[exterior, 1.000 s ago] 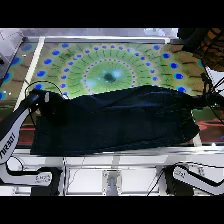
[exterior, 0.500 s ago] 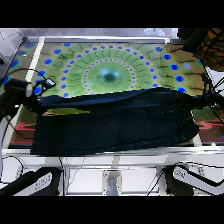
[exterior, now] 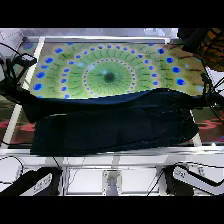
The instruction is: Fold the clothes and pants, and hang the long-sleeved shirts on hangers.
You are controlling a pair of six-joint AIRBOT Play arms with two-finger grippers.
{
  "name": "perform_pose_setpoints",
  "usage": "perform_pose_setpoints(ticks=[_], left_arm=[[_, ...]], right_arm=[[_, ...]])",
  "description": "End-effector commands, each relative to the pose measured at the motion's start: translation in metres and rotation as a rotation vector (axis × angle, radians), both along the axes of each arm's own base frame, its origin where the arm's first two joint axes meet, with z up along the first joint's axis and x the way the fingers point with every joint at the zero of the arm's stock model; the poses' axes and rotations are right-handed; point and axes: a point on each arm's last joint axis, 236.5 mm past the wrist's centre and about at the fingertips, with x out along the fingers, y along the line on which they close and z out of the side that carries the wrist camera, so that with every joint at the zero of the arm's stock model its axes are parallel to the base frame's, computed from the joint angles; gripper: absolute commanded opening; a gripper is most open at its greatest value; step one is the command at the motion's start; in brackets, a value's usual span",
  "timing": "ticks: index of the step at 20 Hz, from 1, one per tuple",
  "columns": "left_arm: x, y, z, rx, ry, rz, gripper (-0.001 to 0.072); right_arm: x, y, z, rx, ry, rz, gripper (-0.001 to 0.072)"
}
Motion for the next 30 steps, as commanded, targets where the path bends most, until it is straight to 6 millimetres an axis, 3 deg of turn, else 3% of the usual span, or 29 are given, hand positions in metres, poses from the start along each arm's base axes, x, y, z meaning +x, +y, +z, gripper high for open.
perform_pose_setpoints(ticks=[1, 3, 6, 8, 10, 13, 20, 23, 25, 29, 30], left_arm=[[0.002, 0.001, -0.008, -0.006, 0.049, 0.092, 0.0026], [0.010, 0.020, -0.021, 0.051, 0.091, 0.132, 0.0026], [0.029, 0.053, -0.058, 0.052, 0.154, 0.213, 0.0024], [0.070, 0.077, -0.072, 0.012, 0.021, 0.237, 0.0024], [0.115, 0.091, -0.070, -0.074, -0.181, 0.276, 0.0023], [0.159, 0.101, -0.079, -0.189, -0.337, 0.306, 0.0024], [0.248, 0.116, -0.154, -0.344, -0.499, 0.457, 0.0023], [0.286, 0.127, -0.155, -0.391, -0.558, 0.538, 0.0023], [0.299, 0.131, -0.156, -0.410, -0.572, 0.572, 0.0024], [0.300, 0.134, -0.170, -0.429, -0.552, 0.626, 0.0027], [0.297, 0.133, -0.173, -0.425, -0.532, 0.625, 0.0053]], right_arm=[[0.000, 0.000, 0.000, 0.000, 0.001, 0.001, 0.0209], [0.000, 0.000, -0.001, -0.002, 0.002, 0.002, 0.0210], [0.000, -0.002, -0.001, -0.013, -0.001, -0.001, 0.0209], [0.004, -0.008, -0.001, -0.034, -0.014, -0.010, 0.0210], [0.009, -0.012, -0.001, -0.051, -0.034, -0.023, 0.0209], [0.014, -0.017, 0.001, -0.065, -0.057, -0.039, 0.0210], [0.015, -0.018, 0.001, -0.066, -0.060, -0.044, 0.0210], [0.017, -0.019, 0.002, -0.070, -0.068, -0.049, 0.0210], [0.019, -0.019, 0.002, -0.070, -0.074, -0.054, 0.0211], [0.022, -0.006, -0.015, -0.079, -0.077, -0.046, 0.0213], [0.027, -0.005, -0.021, -0.095, -0.097, -0.055, 0.0277]])
